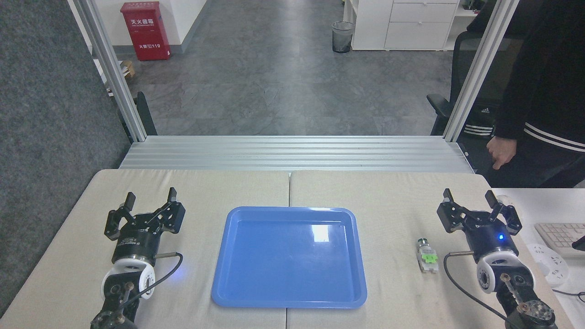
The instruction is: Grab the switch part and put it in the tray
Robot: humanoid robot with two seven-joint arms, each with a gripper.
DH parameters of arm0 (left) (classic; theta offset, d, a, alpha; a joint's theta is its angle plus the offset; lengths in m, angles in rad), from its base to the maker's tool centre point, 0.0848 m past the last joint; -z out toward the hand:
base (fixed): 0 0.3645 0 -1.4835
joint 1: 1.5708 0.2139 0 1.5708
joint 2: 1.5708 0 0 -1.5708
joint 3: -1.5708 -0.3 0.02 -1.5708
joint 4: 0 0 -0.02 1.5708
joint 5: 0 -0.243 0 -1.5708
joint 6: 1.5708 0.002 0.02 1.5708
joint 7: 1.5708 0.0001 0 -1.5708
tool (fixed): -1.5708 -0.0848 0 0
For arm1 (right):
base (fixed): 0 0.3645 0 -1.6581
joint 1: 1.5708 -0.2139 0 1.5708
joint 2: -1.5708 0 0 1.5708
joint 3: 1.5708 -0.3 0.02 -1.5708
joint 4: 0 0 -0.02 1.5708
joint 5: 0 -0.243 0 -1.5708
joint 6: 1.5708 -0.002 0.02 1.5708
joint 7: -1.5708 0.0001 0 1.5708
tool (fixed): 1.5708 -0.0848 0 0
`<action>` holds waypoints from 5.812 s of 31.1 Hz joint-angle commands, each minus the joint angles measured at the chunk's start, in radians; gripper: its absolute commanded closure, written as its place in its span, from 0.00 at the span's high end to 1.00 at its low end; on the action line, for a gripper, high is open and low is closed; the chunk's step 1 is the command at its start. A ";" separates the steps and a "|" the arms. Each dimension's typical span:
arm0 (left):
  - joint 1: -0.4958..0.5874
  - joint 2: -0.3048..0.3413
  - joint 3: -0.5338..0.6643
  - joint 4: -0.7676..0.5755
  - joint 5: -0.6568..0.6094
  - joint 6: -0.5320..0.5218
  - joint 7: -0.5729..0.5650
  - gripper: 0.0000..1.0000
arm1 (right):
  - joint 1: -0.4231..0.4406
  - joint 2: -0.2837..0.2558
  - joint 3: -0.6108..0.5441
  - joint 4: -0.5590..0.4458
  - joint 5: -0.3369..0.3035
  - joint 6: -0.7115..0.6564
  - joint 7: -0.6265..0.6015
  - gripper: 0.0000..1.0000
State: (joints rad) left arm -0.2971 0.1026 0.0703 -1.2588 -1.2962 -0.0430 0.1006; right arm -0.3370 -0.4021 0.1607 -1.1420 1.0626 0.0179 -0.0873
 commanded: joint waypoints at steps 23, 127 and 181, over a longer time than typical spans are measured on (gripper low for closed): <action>0.003 -0.003 -0.001 -0.010 0.008 -0.005 -0.013 1.00 | 0.007 0.000 0.007 -0.021 0.000 -0.001 0.001 0.97; 0.012 -0.003 -0.001 -0.010 0.006 0.005 -0.016 1.00 | 0.093 0.499 0.481 -0.053 0.353 0.272 0.432 0.65; 0.016 -0.003 0.005 -0.014 0.011 0.002 -0.015 1.00 | 0.016 0.000 -0.046 0.056 -0.036 -0.041 0.018 0.98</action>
State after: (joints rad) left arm -0.2808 0.0998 0.0743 -1.2730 -1.2861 -0.0412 0.0854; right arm -0.3238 -0.3280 0.1827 -1.0996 1.0363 -0.0290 -0.1180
